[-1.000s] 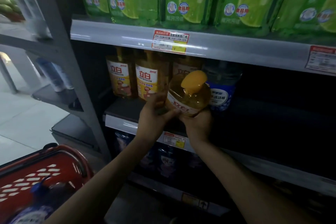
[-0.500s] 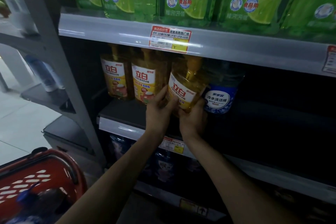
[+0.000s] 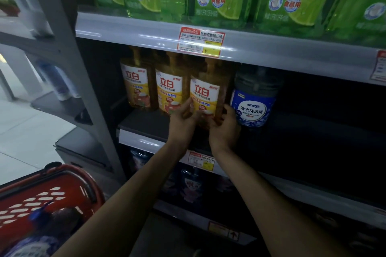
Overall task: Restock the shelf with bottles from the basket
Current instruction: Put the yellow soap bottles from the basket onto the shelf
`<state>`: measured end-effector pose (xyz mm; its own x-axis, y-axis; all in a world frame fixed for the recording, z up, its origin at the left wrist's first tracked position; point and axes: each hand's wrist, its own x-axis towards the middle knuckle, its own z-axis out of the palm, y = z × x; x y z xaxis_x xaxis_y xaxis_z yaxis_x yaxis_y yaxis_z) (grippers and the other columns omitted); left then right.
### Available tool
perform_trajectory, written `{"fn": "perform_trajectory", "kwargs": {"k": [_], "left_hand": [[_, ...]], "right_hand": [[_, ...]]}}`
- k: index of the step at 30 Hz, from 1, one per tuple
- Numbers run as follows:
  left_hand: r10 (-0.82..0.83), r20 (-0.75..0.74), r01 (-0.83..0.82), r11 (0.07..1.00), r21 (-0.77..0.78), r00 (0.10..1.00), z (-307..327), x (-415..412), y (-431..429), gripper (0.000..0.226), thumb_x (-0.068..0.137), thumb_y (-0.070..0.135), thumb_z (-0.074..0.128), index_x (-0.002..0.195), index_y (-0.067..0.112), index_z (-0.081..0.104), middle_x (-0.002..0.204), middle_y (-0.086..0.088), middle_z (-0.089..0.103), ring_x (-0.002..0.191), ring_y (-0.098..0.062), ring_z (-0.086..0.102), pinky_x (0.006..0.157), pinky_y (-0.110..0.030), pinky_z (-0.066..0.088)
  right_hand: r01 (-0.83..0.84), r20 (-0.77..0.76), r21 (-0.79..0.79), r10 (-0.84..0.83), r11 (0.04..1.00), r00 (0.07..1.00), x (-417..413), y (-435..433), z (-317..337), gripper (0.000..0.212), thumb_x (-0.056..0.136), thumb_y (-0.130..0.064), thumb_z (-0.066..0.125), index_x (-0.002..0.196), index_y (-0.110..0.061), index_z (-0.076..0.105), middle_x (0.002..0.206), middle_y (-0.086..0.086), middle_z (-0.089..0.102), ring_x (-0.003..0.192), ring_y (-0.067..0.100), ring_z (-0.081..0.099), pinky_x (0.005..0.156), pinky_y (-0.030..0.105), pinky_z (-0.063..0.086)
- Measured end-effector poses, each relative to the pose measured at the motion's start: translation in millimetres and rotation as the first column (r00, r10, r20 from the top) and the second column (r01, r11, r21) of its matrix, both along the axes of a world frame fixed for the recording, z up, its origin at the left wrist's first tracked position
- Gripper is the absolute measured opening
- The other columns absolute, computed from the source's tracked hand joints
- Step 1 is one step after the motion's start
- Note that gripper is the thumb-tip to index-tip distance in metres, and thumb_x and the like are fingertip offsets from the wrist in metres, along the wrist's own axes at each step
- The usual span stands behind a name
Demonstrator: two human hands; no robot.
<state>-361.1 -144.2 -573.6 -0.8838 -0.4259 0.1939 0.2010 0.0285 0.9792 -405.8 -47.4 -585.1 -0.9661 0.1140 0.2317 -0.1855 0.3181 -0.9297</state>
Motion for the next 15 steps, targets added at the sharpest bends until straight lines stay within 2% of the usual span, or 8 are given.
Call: {"fn": "perform_trajectory", "kwargs": {"k": [2, 5, 8, 11, 13, 15], "left_hand": [[-0.013, 0.039, 0.014, 1.0, -0.013, 0.999, 2.6, 1.2, -3.7, 0.044, 0.098, 0.017, 0.068, 0.141, 0.028, 0.062, 0.124, 0.018, 0.069, 0.113, 0.004, 0.065, 0.096, -0.025, 0.055], [-0.059, 0.108, 0.062, 0.998, -0.03, 0.992, 8.5, 9.9, -8.0, 0.038, 0.097, 0.02, 0.07, 0.134, 0.028, 0.065, 0.129, 0.009, 0.07, 0.12, -0.009, 0.065, 0.101, -0.036, 0.055], [-0.051, 0.178, 0.071, 0.992, -0.105, 0.983, 18.0, 29.5, -13.0, 0.04, 0.095, 0.021, 0.073, 0.134, 0.024, 0.063, 0.128, 0.004, 0.069, 0.118, -0.011, 0.064, 0.094, -0.027, 0.055], [-0.011, 0.215, 0.075, 0.953, -0.292, 0.977, 31.6, 62.9, -23.0, 0.03, 0.095, 0.031, 0.074, 0.123, 0.036, 0.063, 0.116, 0.016, 0.068, 0.11, -0.006, 0.065, 0.09, -0.025, 0.054], [0.078, 0.234, 0.048, 0.871, -0.489, 0.969, 39.3, 90.4, -33.5, 0.042, 0.096, 0.033, 0.071, 0.137, 0.032, 0.059, 0.124, 0.016, 0.064, 0.116, -0.009, 0.062, 0.096, -0.033, 0.054], [0.166, 0.225, 0.029, 0.742, -0.67, 0.96, 46.5, 118.1, -45.9, 0.052, 0.095, 0.032, 0.07, 0.144, 0.033, 0.054, 0.136, 0.008, 0.06, 0.122, -0.014, 0.06, 0.1, -0.04, 0.053]], "right_hand": [[-0.014, 0.009, 0.007, 0.013, 1.0, 1.0, 2.5, -0.1, 1.1, 0.054, 0.087, -0.016, 0.076, 0.135, -0.027, 0.053, 0.125, -0.001, 0.068, 0.118, 0.019, 0.064, 0.095, 0.047, 0.057], [-0.057, 0.03, 0.029, 0.056, 0.998, 0.998, 8.5, 4.4, 2.5, 0.054, 0.086, -0.013, 0.076, 0.134, -0.026, 0.055, 0.125, 0.001, 0.068, 0.118, 0.021, 0.064, 0.096, 0.048, 0.056], [-0.099, 0.048, 0.067, 0.096, 0.993, 0.994, 19.2, 10.3, 9.1, 0.053, 0.085, -0.006, 0.075, 0.132, -0.023, 0.057, 0.125, 0.003, 0.067, 0.118, 0.023, 0.064, 0.097, 0.048, 0.055], [-0.156, 0.039, 0.102, 0.152, 0.983, 0.988, 36.6, 12.8, 21.0, 0.053, 0.083, -0.007, 0.078, 0.13, -0.022, 0.059, 0.128, 0.003, 0.066, 0.12, 0.024, 0.062, 0.099, 0.047, 0.054], [-0.232, 0.017, 0.105, 0.232, 0.967, 0.973, 52.3, 11.2, 30.4, 0.057, 0.083, -0.007, 0.078, 0.135, -0.02, 0.057, 0.134, 0.004, 0.063, 0.125, 0.023, 0.059, 0.102, 0.044, 0.052], [-0.312, -0.008, 0.144, 0.316, 0.939, 0.949, 70.0, 8.1, 40.6, 0.061, 0.083, -0.011, 0.08, 0.138, -0.019, 0.055, 0.141, 0.003, 0.059, 0.131, 0.022, 0.054, 0.105, 0.042, 0.05]]}}
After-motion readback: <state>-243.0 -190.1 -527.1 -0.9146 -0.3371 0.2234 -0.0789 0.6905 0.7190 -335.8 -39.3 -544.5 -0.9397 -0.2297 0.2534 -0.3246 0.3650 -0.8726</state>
